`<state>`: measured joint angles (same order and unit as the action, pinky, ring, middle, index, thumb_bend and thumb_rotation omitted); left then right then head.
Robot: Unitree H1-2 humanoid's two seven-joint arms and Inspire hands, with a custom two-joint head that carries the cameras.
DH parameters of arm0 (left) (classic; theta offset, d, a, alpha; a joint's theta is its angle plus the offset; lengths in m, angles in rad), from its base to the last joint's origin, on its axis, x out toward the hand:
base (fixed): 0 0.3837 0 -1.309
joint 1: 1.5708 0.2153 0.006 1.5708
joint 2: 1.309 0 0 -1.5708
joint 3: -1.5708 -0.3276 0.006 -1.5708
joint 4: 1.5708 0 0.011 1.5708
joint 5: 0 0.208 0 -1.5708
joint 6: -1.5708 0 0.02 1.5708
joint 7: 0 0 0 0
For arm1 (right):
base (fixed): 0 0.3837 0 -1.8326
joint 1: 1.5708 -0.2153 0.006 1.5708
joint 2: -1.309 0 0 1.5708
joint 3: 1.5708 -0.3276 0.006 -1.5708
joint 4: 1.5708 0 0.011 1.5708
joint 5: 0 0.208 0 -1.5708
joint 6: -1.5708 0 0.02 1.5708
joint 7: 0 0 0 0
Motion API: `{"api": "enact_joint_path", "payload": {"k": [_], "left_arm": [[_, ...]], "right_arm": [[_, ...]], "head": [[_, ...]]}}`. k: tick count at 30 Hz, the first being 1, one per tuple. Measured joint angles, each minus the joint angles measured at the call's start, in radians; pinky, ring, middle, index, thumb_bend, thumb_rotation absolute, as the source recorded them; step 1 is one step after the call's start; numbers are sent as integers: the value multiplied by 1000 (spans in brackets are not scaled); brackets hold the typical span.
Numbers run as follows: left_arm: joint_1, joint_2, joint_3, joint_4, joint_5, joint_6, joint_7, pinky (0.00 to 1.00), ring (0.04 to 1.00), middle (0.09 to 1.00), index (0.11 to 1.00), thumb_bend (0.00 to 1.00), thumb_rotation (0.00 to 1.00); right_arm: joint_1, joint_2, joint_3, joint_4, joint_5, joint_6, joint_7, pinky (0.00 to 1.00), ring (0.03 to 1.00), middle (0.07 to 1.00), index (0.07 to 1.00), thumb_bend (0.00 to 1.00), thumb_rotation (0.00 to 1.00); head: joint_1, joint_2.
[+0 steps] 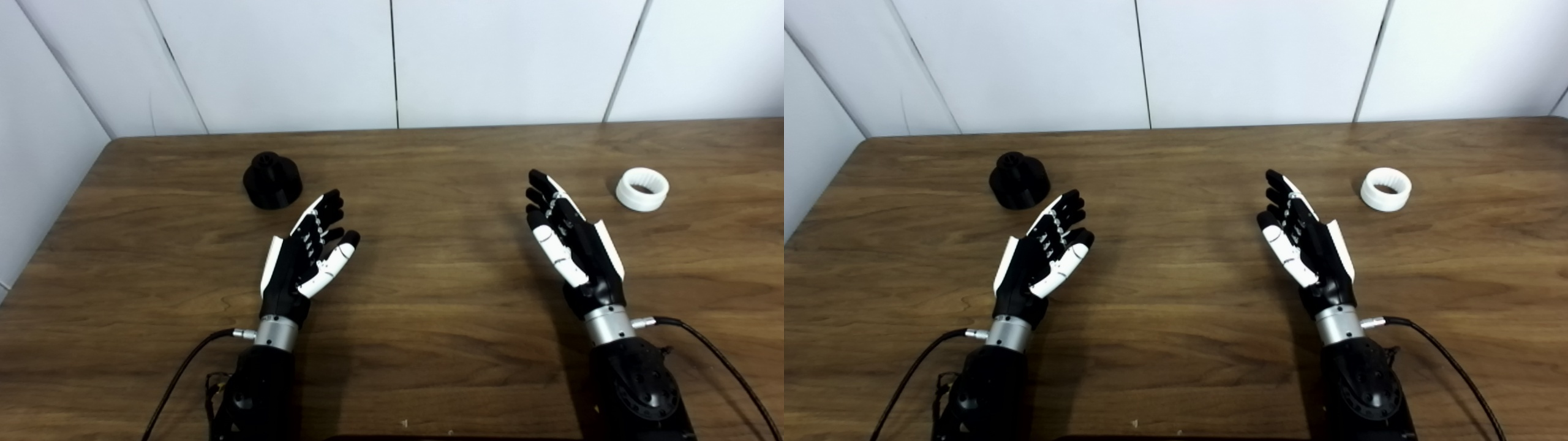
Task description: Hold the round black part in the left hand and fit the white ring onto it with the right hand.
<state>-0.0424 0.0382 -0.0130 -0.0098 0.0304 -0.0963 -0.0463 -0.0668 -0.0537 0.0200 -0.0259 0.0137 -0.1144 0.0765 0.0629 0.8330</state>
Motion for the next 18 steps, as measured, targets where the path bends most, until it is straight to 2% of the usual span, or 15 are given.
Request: {"api": "enact_joint_path", "payload": {"k": [4,14,18], "left_arm": [[0,-4,0,0,0,0,-1,804,889,901,890,611,391],[1,-7,2,-1,-11,6,-2,731,865,890,892,641,409],[4,-1,1,-9,52,2,21,742,852,889,877,623,435]], "right_arm": [[0,0,0,0,2,0,1,935,942,940,899,551,627],[0,0,1,-1,-5,0,-2,926,939,941,904,526,631],[1,0,3,-1,-17,0,-3,910,930,935,902,529,640]], "head": [[2,-5],[-8,-2],[-2,1]]}}
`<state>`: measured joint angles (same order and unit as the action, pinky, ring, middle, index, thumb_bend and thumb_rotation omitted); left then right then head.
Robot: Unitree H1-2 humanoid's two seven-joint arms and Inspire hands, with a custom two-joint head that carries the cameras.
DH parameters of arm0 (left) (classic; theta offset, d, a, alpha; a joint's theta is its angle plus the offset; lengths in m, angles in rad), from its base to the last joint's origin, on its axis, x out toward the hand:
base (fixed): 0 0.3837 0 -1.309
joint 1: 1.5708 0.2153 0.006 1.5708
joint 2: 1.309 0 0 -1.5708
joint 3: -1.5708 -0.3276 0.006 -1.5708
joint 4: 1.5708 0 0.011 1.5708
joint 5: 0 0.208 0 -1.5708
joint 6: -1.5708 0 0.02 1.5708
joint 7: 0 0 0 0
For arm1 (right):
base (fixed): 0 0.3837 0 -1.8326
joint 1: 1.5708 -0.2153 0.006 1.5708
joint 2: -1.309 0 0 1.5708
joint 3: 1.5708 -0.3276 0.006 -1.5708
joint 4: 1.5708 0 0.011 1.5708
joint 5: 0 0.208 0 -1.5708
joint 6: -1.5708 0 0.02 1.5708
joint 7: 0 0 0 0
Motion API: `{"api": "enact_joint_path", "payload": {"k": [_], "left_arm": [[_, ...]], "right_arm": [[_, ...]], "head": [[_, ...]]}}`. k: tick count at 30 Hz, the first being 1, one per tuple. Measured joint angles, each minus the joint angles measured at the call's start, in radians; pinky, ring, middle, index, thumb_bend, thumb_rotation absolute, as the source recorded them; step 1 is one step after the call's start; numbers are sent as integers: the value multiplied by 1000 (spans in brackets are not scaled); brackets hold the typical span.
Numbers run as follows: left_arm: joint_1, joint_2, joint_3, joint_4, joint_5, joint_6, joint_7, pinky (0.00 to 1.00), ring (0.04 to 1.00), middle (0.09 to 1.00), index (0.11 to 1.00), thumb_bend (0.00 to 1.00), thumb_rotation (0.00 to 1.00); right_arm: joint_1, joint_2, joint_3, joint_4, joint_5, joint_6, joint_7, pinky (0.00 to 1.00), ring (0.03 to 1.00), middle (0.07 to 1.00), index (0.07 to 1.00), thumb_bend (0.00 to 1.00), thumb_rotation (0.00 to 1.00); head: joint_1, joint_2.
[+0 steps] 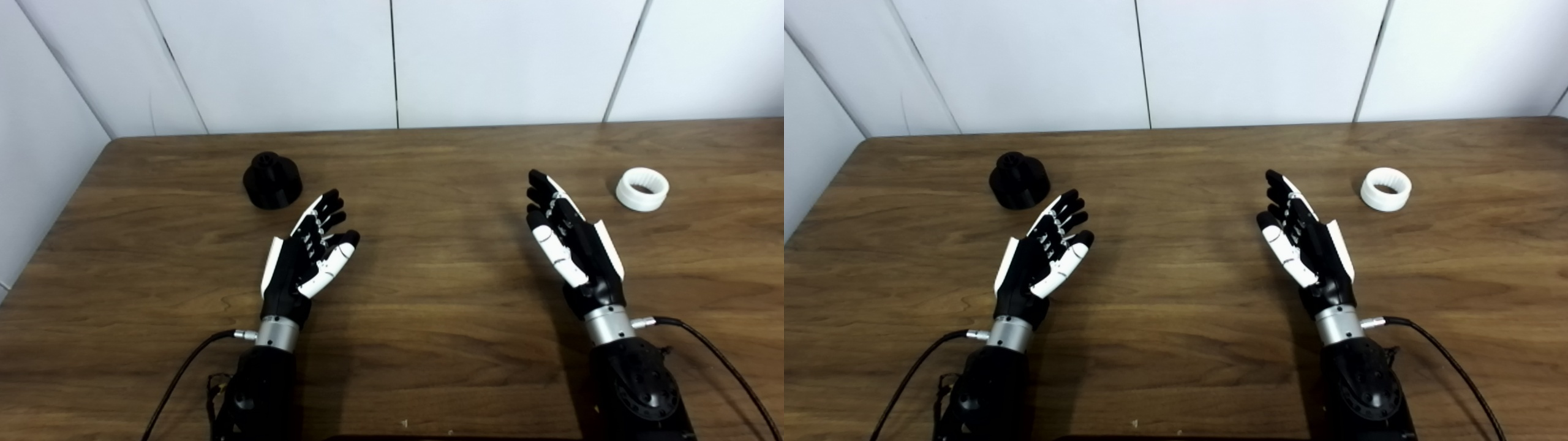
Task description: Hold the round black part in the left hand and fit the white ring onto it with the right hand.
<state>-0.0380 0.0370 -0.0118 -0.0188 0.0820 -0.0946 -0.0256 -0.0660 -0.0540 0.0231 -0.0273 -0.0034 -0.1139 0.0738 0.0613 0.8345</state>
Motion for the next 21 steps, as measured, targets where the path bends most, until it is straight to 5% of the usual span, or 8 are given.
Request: {"api": "enact_joint_path", "payload": {"k": [6,21], "left_arm": [[12,37,7,-86,115,1,30,778,861,889,882,608,468],[17,138,73,-173,198,69,38,879,924,915,900,723,574]], "right_arm": [[0,0,0,0,-2,0,1,909,927,935,902,531,635],[-1,-1,-1,1,-1,11,3,912,932,933,903,539,634]], "head": [[3,-1],[28,-3]]}}
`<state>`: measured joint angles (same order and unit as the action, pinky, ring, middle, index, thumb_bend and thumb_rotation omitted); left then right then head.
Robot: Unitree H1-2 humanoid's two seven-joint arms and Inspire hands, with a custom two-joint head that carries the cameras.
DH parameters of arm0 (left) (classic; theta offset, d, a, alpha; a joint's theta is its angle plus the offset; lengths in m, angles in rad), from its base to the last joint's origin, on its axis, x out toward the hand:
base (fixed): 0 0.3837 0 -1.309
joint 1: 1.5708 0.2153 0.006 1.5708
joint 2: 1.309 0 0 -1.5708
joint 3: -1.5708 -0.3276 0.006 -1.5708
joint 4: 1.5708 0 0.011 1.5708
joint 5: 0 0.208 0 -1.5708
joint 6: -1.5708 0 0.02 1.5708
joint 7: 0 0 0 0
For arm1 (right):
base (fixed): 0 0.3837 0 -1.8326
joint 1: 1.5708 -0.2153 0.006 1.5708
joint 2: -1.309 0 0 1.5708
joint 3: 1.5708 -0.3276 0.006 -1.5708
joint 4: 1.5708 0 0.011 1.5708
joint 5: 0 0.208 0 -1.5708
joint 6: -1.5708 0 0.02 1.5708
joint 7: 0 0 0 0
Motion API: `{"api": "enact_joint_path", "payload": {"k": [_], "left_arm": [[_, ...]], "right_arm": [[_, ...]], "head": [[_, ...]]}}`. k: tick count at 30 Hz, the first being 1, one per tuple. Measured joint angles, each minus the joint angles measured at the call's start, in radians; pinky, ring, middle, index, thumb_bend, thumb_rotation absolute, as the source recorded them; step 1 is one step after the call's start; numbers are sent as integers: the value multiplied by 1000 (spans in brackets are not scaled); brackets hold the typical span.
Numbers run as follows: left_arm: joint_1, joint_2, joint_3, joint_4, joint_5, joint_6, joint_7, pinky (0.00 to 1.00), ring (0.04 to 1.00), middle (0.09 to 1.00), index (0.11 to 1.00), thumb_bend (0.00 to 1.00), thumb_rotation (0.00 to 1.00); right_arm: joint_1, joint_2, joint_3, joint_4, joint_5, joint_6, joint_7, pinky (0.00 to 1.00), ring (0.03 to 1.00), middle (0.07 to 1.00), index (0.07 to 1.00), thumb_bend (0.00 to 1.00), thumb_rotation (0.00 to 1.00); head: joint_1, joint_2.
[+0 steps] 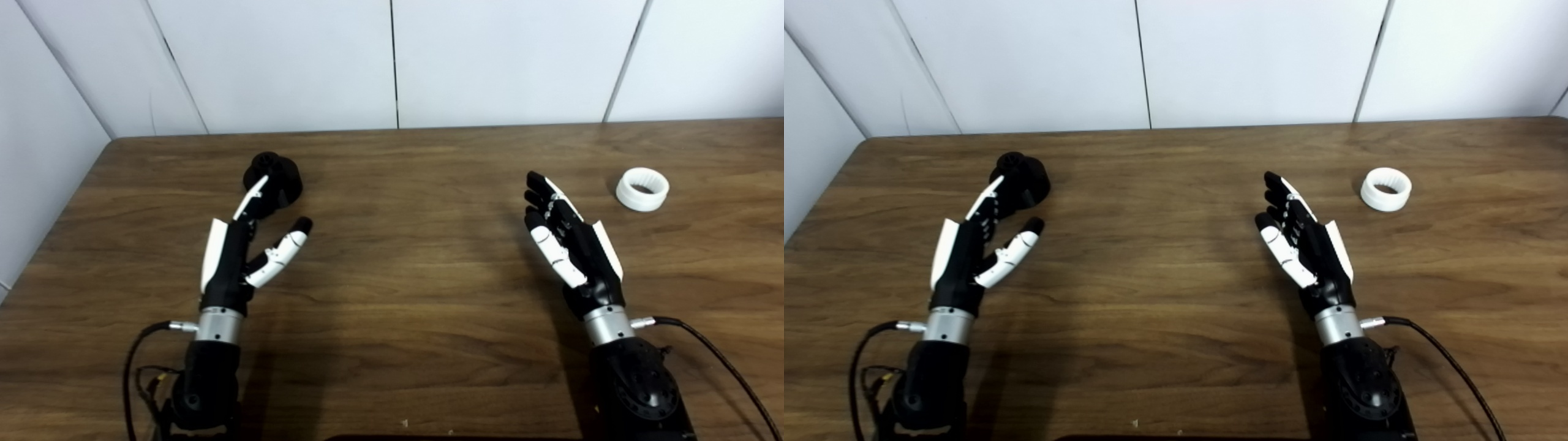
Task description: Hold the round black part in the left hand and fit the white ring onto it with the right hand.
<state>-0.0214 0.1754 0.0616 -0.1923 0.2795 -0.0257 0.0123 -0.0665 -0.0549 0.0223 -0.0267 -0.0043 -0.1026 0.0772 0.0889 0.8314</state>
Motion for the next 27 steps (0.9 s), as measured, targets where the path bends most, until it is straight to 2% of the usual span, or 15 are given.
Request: {"api": "enact_joint_path", "payload": {"k": [5,8,11,16,20,23,27], "left_arm": [[0,25,-1,-7,84,49,-1,944,953,930,916,740,626],[-4,63,2,-33,157,96,-9,992,994,965,942,766,643],[-13,100,3,-39,207,164,-26,1000,1000,998,980,818,640],[-41,156,-2,-39,266,249,-69,1000,1000,1000,1000,905,628],[-72,209,-12,-29,307,272,-94,1000,1000,1000,1000,987,643],[-98,244,-21,-1,343,287,-99,1000,1000,1000,1000,1000,659],[-115,262,-40,38,388,292,-99,1000,1000,1000,1000,1000,663]], "right_arm": [[-1,0,0,0,2,5,0,907,928,931,905,538,643],[-2,0,0,1,0,5,0,906,932,933,906,536,647],[-2,-1,0,2,1,5,1,910,937,937,909,536,659],[-3,-3,1,3,2,4,3,912,938,940,910,534,652],[-4,-5,1,4,6,4,3,913,933,939,912,532,650],[-5,-6,2,4,8,4,4,922,936,941,913,525,646],[-5,-8,2,5,18,4,5,946,944,943,911,523,641]], "head": [[5,0],[5,0],[6,-2],[6,-2],[6,-2],[9,-3],[14,-5]]}}
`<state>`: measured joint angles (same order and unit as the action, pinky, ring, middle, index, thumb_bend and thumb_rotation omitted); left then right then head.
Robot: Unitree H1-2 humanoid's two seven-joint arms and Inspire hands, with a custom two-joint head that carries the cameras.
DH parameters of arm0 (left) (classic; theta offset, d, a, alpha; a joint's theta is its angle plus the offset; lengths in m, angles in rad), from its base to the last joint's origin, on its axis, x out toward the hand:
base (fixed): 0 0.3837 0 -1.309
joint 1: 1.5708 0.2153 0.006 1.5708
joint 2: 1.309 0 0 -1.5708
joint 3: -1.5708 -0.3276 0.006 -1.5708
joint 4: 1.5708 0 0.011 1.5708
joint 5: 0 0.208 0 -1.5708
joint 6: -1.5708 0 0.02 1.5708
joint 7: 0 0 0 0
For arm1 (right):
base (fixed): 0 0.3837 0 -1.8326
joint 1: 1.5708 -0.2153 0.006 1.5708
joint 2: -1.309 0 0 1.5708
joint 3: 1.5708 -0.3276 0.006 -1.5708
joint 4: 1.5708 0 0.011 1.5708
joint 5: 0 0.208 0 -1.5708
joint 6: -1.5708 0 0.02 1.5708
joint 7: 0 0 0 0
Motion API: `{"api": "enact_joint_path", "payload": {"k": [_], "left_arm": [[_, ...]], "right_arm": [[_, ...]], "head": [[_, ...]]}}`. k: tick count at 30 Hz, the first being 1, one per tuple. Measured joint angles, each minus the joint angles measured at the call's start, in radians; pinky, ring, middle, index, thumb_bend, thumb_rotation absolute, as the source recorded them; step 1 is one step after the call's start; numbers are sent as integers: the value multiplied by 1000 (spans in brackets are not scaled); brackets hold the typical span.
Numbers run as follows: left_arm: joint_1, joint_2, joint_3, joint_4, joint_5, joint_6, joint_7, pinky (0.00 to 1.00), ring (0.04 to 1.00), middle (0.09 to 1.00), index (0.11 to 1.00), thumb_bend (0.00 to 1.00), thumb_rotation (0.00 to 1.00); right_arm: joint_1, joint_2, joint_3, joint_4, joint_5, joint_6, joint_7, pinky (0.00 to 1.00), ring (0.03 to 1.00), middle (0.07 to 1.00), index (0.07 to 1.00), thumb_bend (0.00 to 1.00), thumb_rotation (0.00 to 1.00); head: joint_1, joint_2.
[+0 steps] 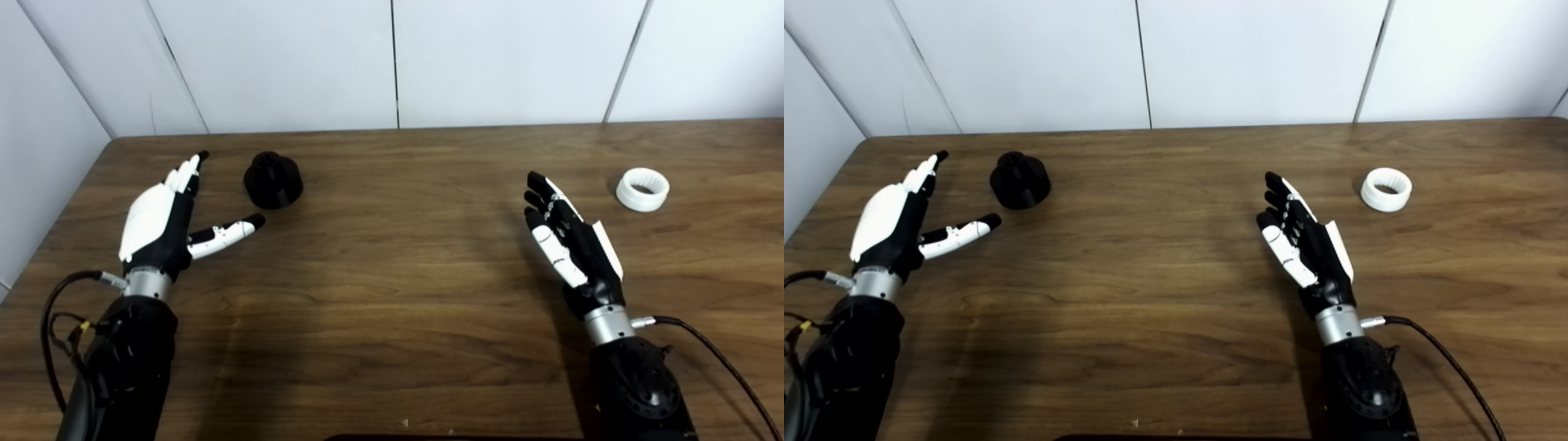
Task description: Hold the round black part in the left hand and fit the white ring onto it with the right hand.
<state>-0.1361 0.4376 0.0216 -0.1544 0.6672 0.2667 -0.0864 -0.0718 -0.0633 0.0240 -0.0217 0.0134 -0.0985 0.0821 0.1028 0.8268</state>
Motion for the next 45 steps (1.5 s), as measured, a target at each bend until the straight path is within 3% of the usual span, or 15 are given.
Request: {"api": "enact_joint_path", "payload": {"k": [16,25,36,45], "left_arm": [[-130,43,-60,270,41,-17,16,1000,1000,1000,1000,1000,651],[-193,42,-92,417,26,-81,54,1000,1000,1000,1000,1000,672],[-245,37,-123,523,-5,-132,89,1000,1000,997,1000,1000,632],[-269,25,-140,543,-35,-146,90,1000,1000,981,1000,1000,605]], "right_arm": [[0,-6,2,1,3,-2,0,947,944,945,915,531,649],[0,-7,2,0,3,-2,0,940,943,946,916,530,645],[0,-7,3,0,0,-2,-2,940,943,947,915,531,655],[0,-8,5,-1,-6,-2,-3,947,948,946,917,550,670]], "head": [[-8,0],[-9,-2],[-12,0],[-23,0]]}}
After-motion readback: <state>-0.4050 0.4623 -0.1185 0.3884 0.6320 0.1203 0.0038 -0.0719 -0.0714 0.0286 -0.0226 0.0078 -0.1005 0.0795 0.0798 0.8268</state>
